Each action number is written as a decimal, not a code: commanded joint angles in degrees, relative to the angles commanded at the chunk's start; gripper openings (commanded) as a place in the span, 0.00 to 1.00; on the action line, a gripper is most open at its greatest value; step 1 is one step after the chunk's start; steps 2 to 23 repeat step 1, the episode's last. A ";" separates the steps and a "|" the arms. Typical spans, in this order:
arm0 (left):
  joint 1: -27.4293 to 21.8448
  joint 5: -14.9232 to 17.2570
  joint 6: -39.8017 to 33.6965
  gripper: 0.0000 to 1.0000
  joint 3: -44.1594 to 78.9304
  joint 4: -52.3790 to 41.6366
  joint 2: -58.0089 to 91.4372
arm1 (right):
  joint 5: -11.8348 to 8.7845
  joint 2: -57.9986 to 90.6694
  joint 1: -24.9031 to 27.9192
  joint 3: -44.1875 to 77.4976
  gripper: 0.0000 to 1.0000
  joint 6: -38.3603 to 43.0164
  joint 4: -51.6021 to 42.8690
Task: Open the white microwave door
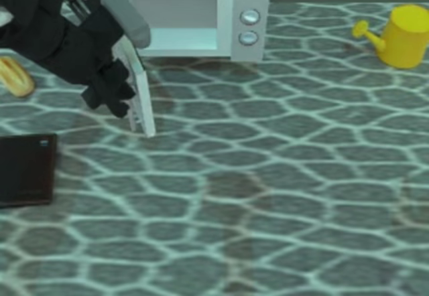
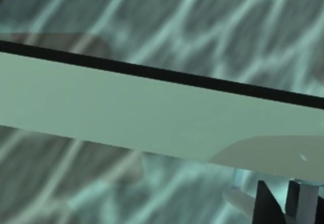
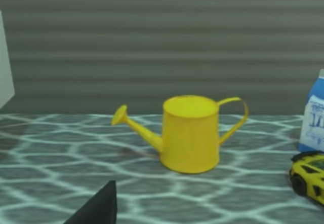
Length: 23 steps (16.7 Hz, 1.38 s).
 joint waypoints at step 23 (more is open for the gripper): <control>0.00 0.00 0.00 0.00 0.00 0.00 0.00 | 0.00 0.00 0.00 0.00 1.00 0.00 0.00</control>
